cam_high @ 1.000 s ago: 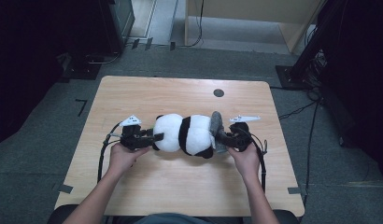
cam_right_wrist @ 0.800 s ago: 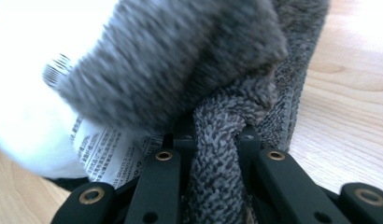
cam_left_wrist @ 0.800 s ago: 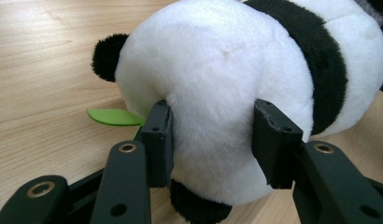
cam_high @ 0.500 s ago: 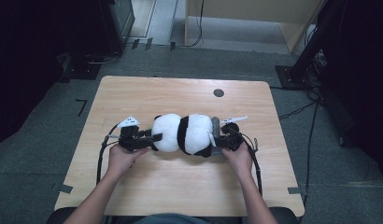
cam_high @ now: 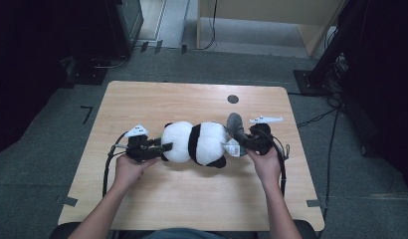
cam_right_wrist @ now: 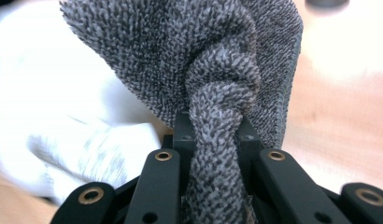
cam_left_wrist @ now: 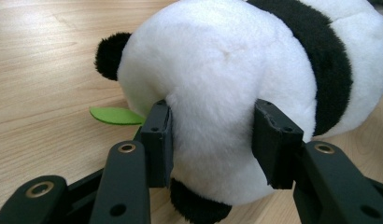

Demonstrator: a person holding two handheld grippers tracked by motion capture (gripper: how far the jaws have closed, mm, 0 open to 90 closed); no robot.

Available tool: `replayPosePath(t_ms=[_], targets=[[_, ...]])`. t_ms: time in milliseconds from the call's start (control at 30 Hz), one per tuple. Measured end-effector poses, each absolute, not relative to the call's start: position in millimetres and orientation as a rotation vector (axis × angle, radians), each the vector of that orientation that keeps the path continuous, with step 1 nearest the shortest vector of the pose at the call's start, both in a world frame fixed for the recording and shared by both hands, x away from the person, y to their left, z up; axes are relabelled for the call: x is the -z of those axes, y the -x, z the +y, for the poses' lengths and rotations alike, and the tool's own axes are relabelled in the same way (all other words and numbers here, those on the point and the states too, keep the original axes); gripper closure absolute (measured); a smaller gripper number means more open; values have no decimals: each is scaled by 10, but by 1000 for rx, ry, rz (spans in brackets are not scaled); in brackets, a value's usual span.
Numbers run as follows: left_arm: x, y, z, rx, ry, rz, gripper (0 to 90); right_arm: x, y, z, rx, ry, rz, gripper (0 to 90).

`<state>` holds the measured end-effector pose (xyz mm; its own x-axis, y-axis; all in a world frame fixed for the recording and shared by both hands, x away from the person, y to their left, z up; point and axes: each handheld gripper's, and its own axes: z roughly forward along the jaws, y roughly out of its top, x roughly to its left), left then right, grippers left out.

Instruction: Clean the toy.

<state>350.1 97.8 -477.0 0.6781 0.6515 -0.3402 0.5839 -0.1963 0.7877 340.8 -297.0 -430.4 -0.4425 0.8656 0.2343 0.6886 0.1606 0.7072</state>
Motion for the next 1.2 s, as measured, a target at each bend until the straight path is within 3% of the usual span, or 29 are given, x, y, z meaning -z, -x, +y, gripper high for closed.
replayPosePath(t_ms=[267,467,533,733,967,1100,1200], targets=[[4780,-3480,983,-102,-1870,962,514,3793,-3208,-2575,-1304,-1283,2258,778],[4781,-3483,999,-97,-1844,954,436,3920,-3296,-2229,-1207,-1229,2374,780],[4789,-3491,1003,-86,-1845,924,367,3940,-3335,-2238,-1190,-1230,2360,781],[4847,-3468,994,-93,-1944,833,275,3995,-3452,-2335,-1188,-1275,2354,783],[4978,-3449,825,-157,-1910,778,159,3999,-3517,-2320,-1171,-1274,2373,782],[5023,-3454,809,-169,-1883,803,143,4000,-3549,-2315,-1175,-1275,2376,782],[5060,-3464,834,-160,-1878,824,199,3994,-3554,-2309,-1185,-1275,2374,782]])
